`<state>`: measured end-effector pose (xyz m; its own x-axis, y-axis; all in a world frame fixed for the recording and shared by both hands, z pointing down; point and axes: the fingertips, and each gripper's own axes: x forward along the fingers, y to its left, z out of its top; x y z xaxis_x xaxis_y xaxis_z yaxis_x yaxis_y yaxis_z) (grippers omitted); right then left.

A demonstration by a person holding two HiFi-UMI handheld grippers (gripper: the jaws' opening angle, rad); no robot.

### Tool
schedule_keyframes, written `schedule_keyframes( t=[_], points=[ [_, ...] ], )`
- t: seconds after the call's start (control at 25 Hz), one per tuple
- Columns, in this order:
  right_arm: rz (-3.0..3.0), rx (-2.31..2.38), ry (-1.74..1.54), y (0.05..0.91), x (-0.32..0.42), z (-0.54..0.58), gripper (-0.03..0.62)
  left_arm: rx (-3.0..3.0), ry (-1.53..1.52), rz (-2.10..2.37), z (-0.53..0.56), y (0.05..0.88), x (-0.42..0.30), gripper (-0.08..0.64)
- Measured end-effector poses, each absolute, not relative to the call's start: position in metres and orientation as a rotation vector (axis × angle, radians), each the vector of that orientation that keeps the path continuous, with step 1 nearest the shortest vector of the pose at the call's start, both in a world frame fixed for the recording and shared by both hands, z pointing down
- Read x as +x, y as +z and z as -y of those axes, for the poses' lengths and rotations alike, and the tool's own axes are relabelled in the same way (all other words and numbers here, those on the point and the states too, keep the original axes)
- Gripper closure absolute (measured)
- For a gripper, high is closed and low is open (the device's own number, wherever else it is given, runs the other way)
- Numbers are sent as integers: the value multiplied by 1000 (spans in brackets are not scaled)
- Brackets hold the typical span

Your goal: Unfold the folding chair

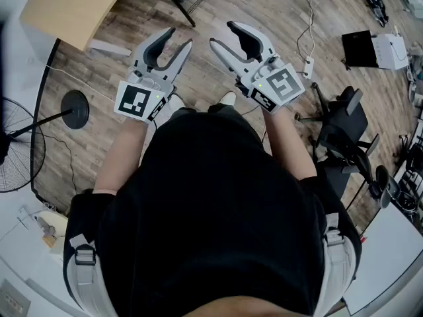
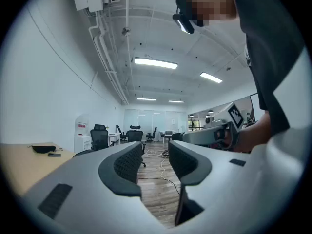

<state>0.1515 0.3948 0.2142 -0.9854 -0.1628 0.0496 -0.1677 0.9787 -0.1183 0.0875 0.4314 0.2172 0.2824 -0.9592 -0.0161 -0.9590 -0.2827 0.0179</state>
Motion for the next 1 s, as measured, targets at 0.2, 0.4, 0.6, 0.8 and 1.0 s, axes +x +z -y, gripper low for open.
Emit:
schedule_keyframes(
  t=[0.2,0.4,0.6,0.8,1.0],
  points=[
    [3074,258,151,213,147,-393,380,2499,-40,1889,-429,217,84,391],
    [3066,260,151,215,153,-390,380,2489,-36,1896,-429,217,89,393],
    [3058,254,143,219,157,-386,380,2477,-36,1905,-424,218,91,394],
    [3068,224,124,219,174,-376,380,2469,-19,1922,-413,219,109,394],
    [3083,168,119,222,193,-362,380,2443,5,1954,-398,224,128,394]
  ],
)
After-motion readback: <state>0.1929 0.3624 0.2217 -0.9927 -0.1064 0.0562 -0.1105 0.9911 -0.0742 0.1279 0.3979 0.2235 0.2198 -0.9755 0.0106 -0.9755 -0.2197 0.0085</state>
